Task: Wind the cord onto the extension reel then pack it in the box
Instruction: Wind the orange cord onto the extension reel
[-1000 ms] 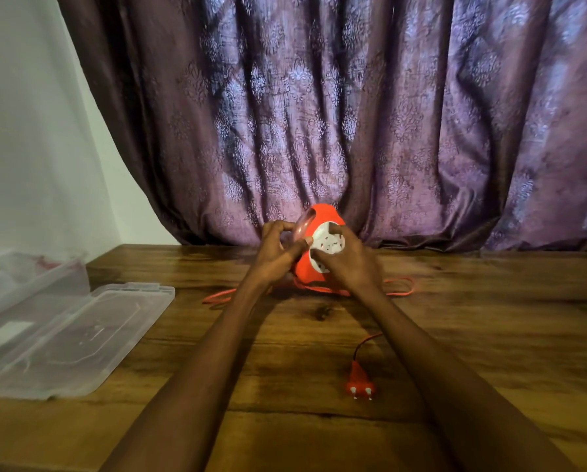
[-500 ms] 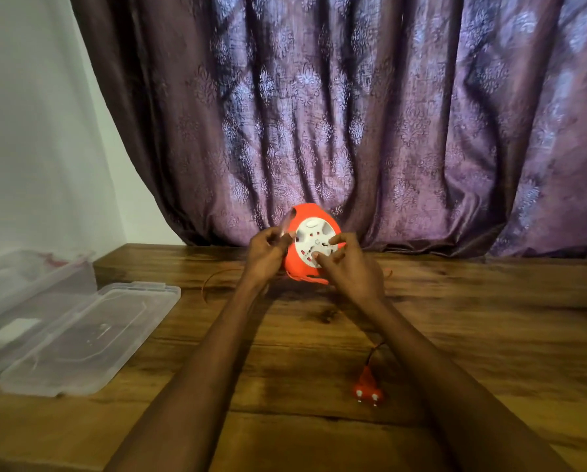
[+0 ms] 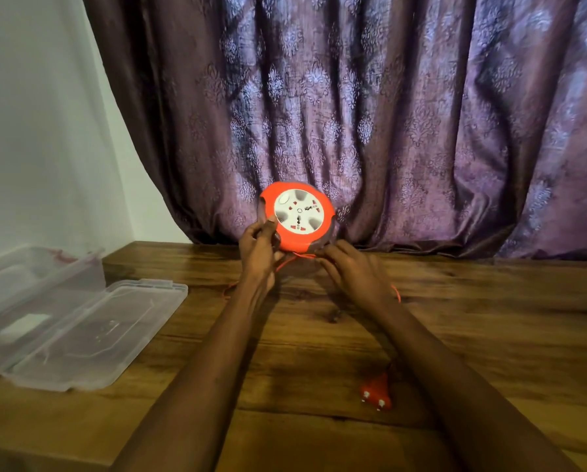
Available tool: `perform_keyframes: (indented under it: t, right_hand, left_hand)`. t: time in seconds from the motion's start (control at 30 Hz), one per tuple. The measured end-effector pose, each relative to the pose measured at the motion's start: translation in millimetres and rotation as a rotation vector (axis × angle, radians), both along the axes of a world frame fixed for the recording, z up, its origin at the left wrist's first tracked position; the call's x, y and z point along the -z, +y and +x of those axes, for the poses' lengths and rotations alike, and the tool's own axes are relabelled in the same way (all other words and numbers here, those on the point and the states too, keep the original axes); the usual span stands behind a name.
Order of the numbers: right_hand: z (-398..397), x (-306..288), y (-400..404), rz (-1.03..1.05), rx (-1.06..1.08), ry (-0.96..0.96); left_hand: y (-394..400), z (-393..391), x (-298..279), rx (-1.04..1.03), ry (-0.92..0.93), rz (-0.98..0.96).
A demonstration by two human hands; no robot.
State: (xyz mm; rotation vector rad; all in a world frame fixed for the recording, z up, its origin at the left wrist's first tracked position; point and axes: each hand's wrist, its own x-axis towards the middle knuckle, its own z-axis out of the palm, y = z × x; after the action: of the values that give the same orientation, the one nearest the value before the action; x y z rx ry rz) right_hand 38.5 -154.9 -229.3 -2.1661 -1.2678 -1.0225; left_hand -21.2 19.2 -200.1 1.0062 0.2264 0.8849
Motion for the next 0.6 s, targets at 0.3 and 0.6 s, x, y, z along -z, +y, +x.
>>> perform_keyframes:
  t: [0.3,0.6]
  right_hand:
    - [14.9,-15.0,11.1,0.194,-0.017,0.933]
    - [34.1,-15.8,-11.3,0.933,-0.338,1.417]
  left_hand:
    - [1.1,5.2,6.7,-0.058,-0.067,0.072]
    - [4.0,5.5,8.5,-0.094,-0.09,0.103]
